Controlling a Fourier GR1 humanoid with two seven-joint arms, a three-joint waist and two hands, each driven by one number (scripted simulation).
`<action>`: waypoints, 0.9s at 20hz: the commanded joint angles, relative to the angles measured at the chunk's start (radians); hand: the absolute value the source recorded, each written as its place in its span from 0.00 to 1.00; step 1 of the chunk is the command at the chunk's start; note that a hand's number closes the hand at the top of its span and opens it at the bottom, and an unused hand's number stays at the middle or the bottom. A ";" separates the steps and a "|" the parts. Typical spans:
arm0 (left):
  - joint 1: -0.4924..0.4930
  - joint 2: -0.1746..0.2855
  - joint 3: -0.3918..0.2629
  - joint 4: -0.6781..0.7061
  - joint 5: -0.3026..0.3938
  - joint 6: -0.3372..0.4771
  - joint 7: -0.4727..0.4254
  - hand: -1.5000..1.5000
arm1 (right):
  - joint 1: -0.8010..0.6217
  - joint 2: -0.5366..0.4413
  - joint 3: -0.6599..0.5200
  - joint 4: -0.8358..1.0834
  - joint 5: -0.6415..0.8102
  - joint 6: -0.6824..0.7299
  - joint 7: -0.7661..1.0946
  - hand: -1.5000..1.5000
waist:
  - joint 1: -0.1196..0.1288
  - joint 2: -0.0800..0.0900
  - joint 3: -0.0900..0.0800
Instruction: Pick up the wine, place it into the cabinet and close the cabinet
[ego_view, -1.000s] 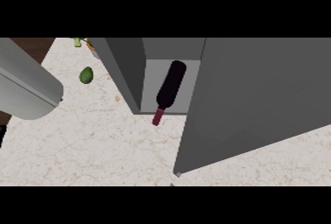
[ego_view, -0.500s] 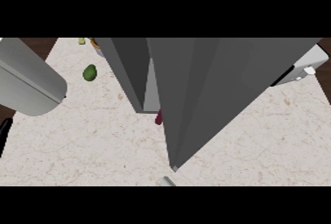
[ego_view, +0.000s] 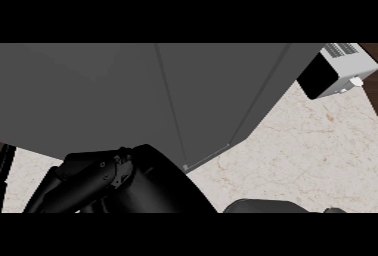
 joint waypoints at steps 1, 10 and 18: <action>-0.050 -0.003 0.011 0.004 0.006 0.012 0.046 0.00 | -0.203 0.026 -0.095 0.233 -0.092 -0.002 -0.066 1.00 | -0.005 0.001 0.001; -0.019 -0.072 -0.004 0.019 -0.062 0.011 0.022 0.00 | -0.361 0.027 -0.254 0.591 -0.022 0.124 -0.207 1.00 | -0.021 -0.001 0.002; -0.072 -0.079 0.054 0.031 -0.062 0.015 0.090 0.00 | -0.320 0.027 -0.331 0.827 -0.050 0.259 -0.417 1.00 | -0.027 0.001 0.002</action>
